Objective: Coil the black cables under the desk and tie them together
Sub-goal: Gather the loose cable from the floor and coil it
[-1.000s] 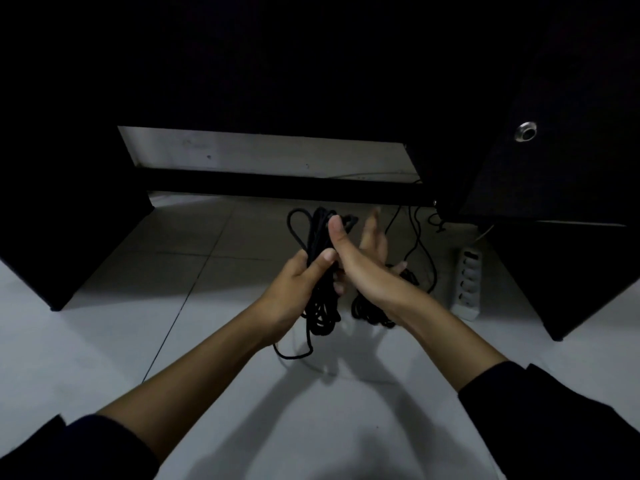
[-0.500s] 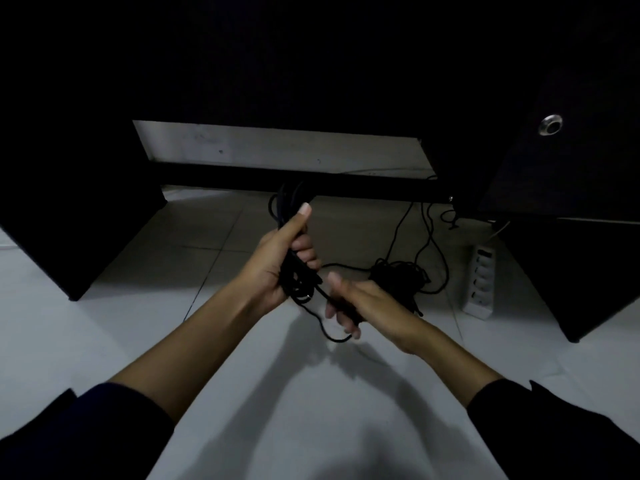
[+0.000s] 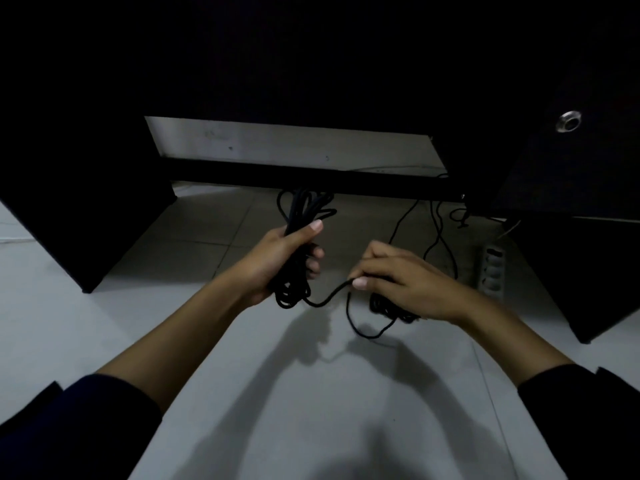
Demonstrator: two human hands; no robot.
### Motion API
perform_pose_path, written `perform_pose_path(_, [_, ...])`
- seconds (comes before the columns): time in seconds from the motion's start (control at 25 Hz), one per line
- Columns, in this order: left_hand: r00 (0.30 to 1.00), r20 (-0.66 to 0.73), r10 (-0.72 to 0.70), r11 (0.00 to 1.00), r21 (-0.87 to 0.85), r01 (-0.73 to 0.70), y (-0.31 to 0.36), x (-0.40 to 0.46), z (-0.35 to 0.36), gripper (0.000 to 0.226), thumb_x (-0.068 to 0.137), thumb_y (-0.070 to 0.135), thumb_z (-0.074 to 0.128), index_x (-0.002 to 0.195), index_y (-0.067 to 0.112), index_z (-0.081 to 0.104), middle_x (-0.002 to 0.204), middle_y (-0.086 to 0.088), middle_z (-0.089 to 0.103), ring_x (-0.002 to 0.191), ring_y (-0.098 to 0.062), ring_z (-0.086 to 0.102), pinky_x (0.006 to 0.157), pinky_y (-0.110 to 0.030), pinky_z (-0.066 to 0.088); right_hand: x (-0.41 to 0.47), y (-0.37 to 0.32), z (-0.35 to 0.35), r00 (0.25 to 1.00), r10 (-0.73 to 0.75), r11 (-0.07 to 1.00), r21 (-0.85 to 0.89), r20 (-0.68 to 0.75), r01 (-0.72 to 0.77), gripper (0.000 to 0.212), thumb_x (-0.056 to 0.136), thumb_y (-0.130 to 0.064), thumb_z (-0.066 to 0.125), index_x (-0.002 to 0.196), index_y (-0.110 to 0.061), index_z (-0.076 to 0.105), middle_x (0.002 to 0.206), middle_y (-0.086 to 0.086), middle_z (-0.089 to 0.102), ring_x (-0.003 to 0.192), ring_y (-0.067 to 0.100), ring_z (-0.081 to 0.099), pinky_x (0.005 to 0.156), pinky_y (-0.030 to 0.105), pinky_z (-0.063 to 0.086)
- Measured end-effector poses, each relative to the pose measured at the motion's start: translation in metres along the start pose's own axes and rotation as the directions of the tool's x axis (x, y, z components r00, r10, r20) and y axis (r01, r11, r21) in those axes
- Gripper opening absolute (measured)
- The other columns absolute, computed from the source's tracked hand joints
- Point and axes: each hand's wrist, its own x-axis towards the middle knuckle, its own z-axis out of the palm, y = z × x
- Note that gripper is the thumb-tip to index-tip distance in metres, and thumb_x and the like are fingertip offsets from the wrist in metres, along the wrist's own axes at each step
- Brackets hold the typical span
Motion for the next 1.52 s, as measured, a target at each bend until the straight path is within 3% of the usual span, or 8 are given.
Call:
perform_pose_path(0.2, [0.993,0.120,0.006,0.988,0.151,-0.024,0.000,-0.004,0.015,0.032,0.097,0.032,0.051,0.106,0.003,0.061,0.086,-0.012,0.068,0.076,-0.020,0.067,0.070,-0.029,0.058,0.016,-0.026,-0.002,0.995,-0.050,0.998,0.031,-0.090,0.053,0.005,0.088,-0.024,0.068,0.092,-0.022,0.066,0.088,-0.012,0.055,0.081,-0.002,0.053,0.070,0.008,0.038])
perform_pose_path(0.4, [0.974,0.213,-0.079,0.991,0.126,0.052,0.000,-0.009,0.020,0.036,0.096,0.037,0.052,0.105,0.004,0.063,0.074,-0.015,0.063,0.055,-0.017,0.057,0.062,-0.032,0.056,0.018,-0.034,-0.002,0.939,-0.058,0.996,-0.078,-0.339,0.034,0.047,0.076,-0.035,0.079,0.086,-0.021,0.036,0.072,-0.008,0.054,0.066,0.008,0.053,0.055,0.020,0.039])
perform_pose_path(0.52, [0.962,0.238,-0.135,0.980,0.172,0.095,-0.002,-0.010,0.017,0.030,0.095,0.038,0.054,0.082,0.013,0.061,0.061,-0.002,0.054,0.048,-0.011,0.045,0.054,-0.025,0.047,0.016,-0.033,-0.004,0.933,-0.052,0.995,-0.094,-0.357,0.020,0.047,0.074,-0.046,0.078,0.084,-0.020,0.040,0.071,-0.007,0.052,0.064,0.008,0.050,0.055,0.019,0.039])
perform_pose_path(0.72, [0.949,0.239,-0.207,0.975,0.129,0.181,-0.006,-0.010,0.006,0.022,0.086,0.037,0.064,0.092,0.016,0.058,0.053,0.005,0.030,0.045,-0.009,0.029,0.046,-0.021,0.039,0.008,-0.016,-0.026,0.973,-0.032,0.999,-0.036,-0.231,0.024,0.025,0.079,-0.033,0.077,0.084,-0.022,0.056,0.078,-0.014,0.056,0.073,-0.003,0.053,0.062,0.008,0.038])
perform_pose_path(0.96, [0.952,0.244,-0.187,0.977,0.144,0.155,-0.006,-0.013,0.010,0.023,0.088,0.023,0.064,0.070,0.014,0.052,0.048,0.003,0.030,0.037,-0.009,0.029,0.042,-0.022,0.036,0.009,-0.017,-0.022,0.926,-0.100,0.994,-0.086,-0.365,0.074,0.020,0.083,-0.026,0.074,0.082,-0.015,0.057,0.073,-0.013,0.056,0.069,-0.002,0.052,0.060,0.008,0.038])
perform_pose_path(1.24, [0.992,0.096,0.084,0.946,-0.319,-0.049,0.005,-0.006,0.009,0.027,0.094,0.019,0.049,0.068,0.014,0.047,0.040,0.008,0.026,0.032,-0.007,0.026,0.041,-0.020,0.035,0.005,0.003,-0.014,0.933,0.185,0.957,0.274,-0.309,-0.099,0.012,0.095,-0.023,0.058,0.088,-0.029,0.065,0.081,-0.010,0.063,0.070,0.006,0.062,0.067,0.029,0.053])
perform_pose_path(1.36, [0.990,0.066,0.128,0.971,-0.209,-0.112,0.001,-0.005,0.002,0.026,0.095,0.019,0.051,0.070,0.013,0.049,0.045,0.005,0.032,0.038,-0.010,0.034,0.049,-0.024,0.042,0.005,-0.008,-0.007,0.918,0.285,0.751,0.659,-0.275,-0.036,0.017,0.097,-0.014,0.053,0.104,-0.019,0.068,0.100,0.000,0.050,0.080,0.013,0.063,0.069,0.033,0.060])
perform_pose_path(1.52, [0.985,0.029,0.171,0.985,-0.028,-0.170,-0.011,-0.003,0.013,0.017,0.096,0.018,0.052,0.086,0.005,0.059,0.068,-0.006,0.058,0.046,-0.013,0.045,0.058,-0.028,0.047,0.021,-0.037,-0.007,0.891,0.333,0.620,0.784,-0.309,0.040,0.016,0.096,-0.008,0.055,0.107,-0.004,0.066,0.091,0.008,0.061,0.076,0.013,0.063,0.066,0.032,0.060])
